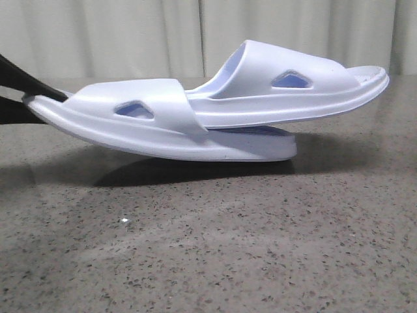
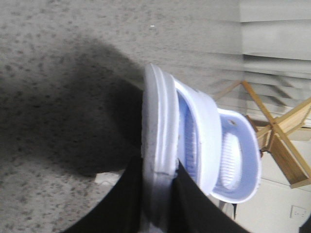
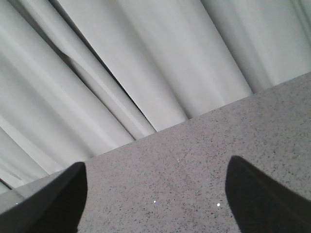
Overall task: Insert blue slippers together front up
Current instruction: 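Open both grippers to release the stacked slippers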
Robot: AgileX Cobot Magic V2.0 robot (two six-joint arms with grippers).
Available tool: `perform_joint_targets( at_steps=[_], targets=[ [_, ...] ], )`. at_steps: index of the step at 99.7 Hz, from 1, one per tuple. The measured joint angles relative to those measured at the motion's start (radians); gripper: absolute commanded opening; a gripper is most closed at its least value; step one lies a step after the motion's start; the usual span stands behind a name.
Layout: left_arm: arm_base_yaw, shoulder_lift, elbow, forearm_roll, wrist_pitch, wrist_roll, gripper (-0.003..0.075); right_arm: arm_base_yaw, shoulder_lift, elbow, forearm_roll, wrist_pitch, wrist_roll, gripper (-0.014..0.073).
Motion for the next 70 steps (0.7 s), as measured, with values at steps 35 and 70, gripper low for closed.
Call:
perform_joint_targets(
  at_steps=[35, 70],
  targets=[
    [0.0, 0.027, 0.0, 0.032, -0.056, 0.013, 0.0177, 0.0, 0.0, 0.0, 0.0, 0.0, -0.001, 0.0511],
    [0.0, 0.027, 0.0, 0.045, -0.174, 0.049, 0.0298, 0.0, 0.0, 0.0, 0.0, 0.0, -0.002, 0.0511]
  ],
)
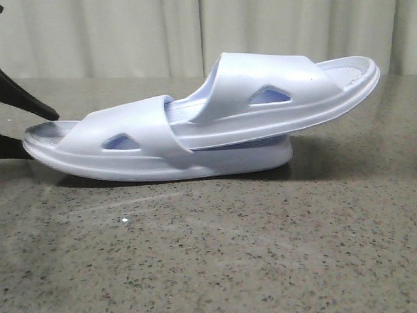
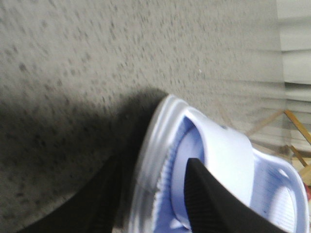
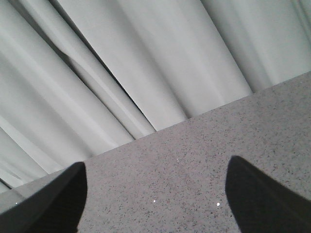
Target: Insert blue slippers together front up
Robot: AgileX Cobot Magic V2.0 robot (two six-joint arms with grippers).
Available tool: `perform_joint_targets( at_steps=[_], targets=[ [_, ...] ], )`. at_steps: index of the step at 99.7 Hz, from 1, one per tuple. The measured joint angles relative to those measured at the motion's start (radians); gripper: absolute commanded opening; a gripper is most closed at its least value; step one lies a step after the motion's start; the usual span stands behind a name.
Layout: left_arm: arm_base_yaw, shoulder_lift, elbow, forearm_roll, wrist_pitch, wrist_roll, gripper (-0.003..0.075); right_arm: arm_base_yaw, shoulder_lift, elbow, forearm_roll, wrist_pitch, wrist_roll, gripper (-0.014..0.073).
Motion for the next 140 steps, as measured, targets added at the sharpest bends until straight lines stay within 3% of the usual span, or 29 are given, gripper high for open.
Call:
perform_joint_targets(
  at_steps=[36, 64, 102, 140],
  targets=[
    [0.0, -0.005, 0.0, 0.004, -0.175, 0.056, 0.0331, 0.0, 0.0, 0.0, -0.004, -0.004, 0.0, 0.0511],
    [0.0, -0.203, 0.0, 0.008, -0.397, 0.308, 0.0331, 0.0, 0.0, 0.0, -0.136, -0.042, -0.011, 0.0511],
    [0.0, -0.631, 0.033, 0.375, -0.508, 0.387, 0.0331, 0.0, -0.122, 0.096, -0.344, -0.122, -0.015, 0.0511],
    [0.0, -0.869, 0.231, 0.494, -0.523, 0.389, 0.0331, 0.0, -0.476, 0.342, -0.441, -0.131, -0.017, 0.0511]
  ],
)
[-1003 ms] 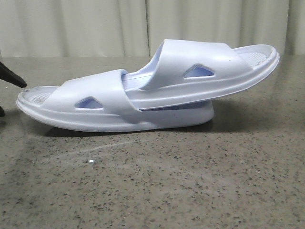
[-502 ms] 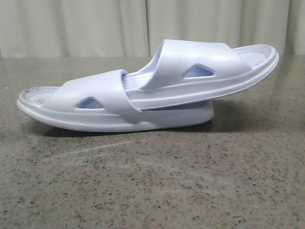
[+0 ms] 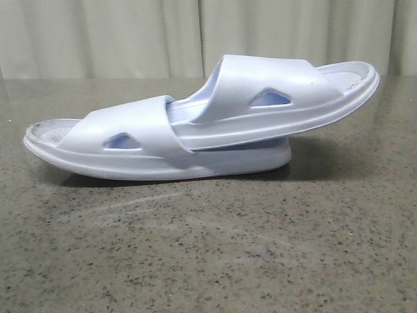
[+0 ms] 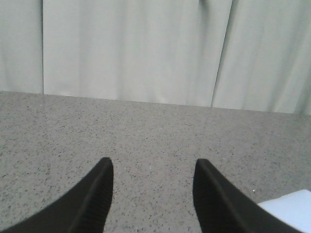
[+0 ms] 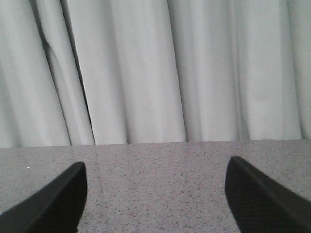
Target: Insert blue slippers together front up
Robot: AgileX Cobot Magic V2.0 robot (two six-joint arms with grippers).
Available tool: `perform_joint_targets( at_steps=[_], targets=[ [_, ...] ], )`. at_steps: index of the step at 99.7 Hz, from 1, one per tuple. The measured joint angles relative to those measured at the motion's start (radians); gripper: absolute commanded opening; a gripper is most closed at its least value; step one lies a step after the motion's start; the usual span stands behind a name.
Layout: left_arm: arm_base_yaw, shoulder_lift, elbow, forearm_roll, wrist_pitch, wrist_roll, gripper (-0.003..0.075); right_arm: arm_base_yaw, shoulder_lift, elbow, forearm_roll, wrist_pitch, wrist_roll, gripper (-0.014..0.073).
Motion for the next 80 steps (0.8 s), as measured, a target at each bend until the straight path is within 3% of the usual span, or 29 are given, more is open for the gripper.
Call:
perform_joint_targets(
  at_steps=[30, 38, 48, 62, 74, 80],
  targets=[
    [0.0, -0.036, 0.112, 0.006, -0.004, 0.002, 0.0328, 0.0, -0.121, 0.139, -0.003, 0.045, 0.0, 0.0507],
    [0.0, -0.036, 0.112, 0.006, -0.004, 0.002, 0.029, 0.0, -0.121, 0.147, -0.003, 0.048, 0.0, 0.0484],
    [0.0, -0.036, 0.112, 0.006, -0.004, 0.002, 0.019, 0.0, -0.121, 0.147, -0.003, 0.032, -0.002, 0.0363],
    [0.0, -0.036, 0.112, 0.006, -0.004, 0.002, 0.0015, 0.0, -0.121, 0.147, -0.003, 0.01, -0.002, 0.0096],
    [0.0, -0.036, 0.112, 0.006, -0.004, 0.002, 0.0016, 0.0, -0.121, 0.147, -0.003, 0.008, -0.002, -0.0099],
    [0.0, -0.036, 0.112, 0.006, -0.004, 0.002, 0.0016, 0.0, -0.121, 0.147, -0.003, 0.008, -0.002, -0.0107]
  ],
)
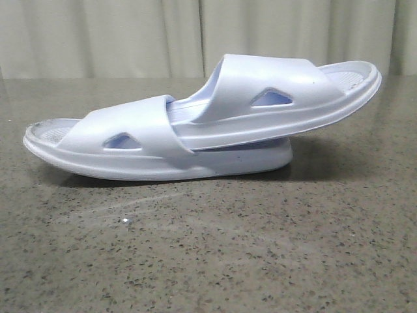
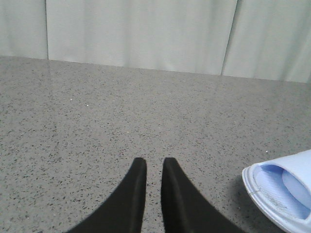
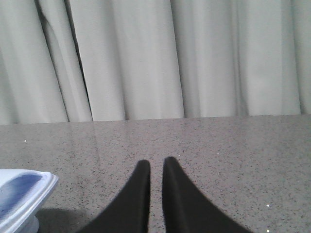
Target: Insert blue slippers together front up
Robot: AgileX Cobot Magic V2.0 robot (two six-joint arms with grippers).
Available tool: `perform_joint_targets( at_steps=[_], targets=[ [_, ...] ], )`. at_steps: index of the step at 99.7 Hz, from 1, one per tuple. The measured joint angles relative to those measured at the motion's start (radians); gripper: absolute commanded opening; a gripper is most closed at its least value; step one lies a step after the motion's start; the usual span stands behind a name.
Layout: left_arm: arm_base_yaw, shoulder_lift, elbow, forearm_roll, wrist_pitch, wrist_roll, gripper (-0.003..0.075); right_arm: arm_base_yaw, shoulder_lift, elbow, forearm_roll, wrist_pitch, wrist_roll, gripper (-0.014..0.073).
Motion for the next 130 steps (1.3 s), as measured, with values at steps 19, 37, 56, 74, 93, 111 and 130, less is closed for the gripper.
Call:
perform_joint_targets(
  at_steps=[19, 37, 56, 74, 93, 111, 130],
  targets=[
    [0.0, 0.0, 0.0, 0.0, 0.0, 0.0, 0.0016, 0.0, 0.0, 0.0, 0.0, 0.0, 0.0, -0.0107],
    [0.0, 0.0, 0.0, 0.0, 0.0, 0.0, 0.0016, 0.0, 0.0, 0.0, 0.0, -0.002, 0.0, -0.0107],
    [0.0, 0.0, 0.0, 0.0, 0.0, 0.0, 0.0016, 0.0, 0.0, 0.0, 0.002, -0.002, 0.0, -0.0107],
    [0.0, 0.0, 0.002, 0.0, 0.0, 0.001, 0.0016, 0.0, 0.0, 0.0, 0.002, -0.002, 0.0, -0.0107],
    [0.0, 0.0, 0.006, 0.002, 0.0, 0.001, 0.0016, 0.0, 0.0, 0.0, 0.002, -0.002, 0.0, -0.0107],
    [0.0, -0.022, 0.019, 0.234, 0.012, -0.068, 0.0016, 0.0, 0.0, 0.0, 0.002, -0.003, 0.0, -0.0107],
    [0.0, -0.104, 0.051, 0.676, 0.015, -0.486, 0.0016, 0.0, 0.0, 0.0, 0.002, -0.003, 0.0, -0.0107]
  ],
)
